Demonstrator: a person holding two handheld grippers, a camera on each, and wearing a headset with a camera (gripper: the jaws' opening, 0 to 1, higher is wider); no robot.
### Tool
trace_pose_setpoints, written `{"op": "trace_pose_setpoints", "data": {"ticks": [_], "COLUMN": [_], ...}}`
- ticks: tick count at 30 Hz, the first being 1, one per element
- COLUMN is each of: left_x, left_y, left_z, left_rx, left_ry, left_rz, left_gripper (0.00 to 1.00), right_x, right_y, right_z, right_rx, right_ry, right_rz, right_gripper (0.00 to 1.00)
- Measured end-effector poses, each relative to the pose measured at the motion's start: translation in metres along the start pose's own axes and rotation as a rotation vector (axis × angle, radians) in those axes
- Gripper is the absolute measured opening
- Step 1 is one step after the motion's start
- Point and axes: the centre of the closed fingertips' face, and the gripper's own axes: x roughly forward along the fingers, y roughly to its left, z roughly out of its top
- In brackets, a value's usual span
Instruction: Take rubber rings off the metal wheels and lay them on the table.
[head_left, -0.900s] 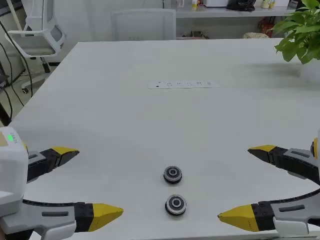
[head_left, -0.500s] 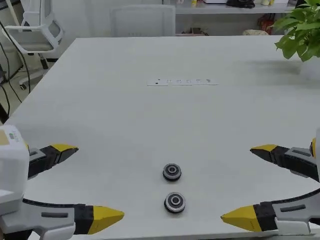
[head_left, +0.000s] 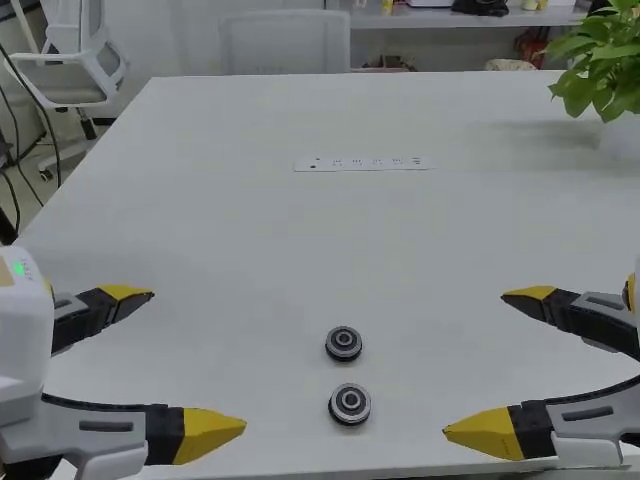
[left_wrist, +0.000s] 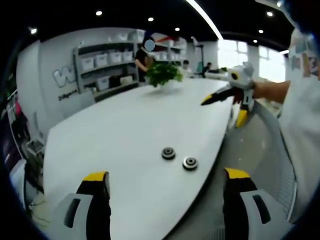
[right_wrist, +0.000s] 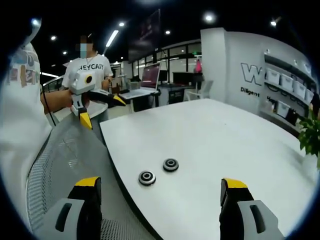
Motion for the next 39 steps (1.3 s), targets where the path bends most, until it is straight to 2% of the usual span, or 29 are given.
{"op": "trace_pose_setpoints", "data": {"ticks": [13,30,39], "left_x": [0.002,0.008,0.014], "left_y": [0.001,0.003,0.009], "left_z": [0.001,0.005,0.01], "left_rx": [0.006,0.025,0.046], "left_ry": [-0.004,-0.006,-0.009], "left_rz": [-0.007,-0.03,-0.041], "left_gripper": [0.94,0.93,0.91], "right_x": [0.001,0.01,0.018], "right_y": [-0.002,-0.011,-0.015], "right_z": [0.002,0.012,0.021], "right_rx": [-0.006,-0.029,-0.061], "right_ry": [-0.004,-0.017,-0.021], "right_rz": [0.004,0.02,0.04], "right_gripper": [0.99,0.99,0.98]}}
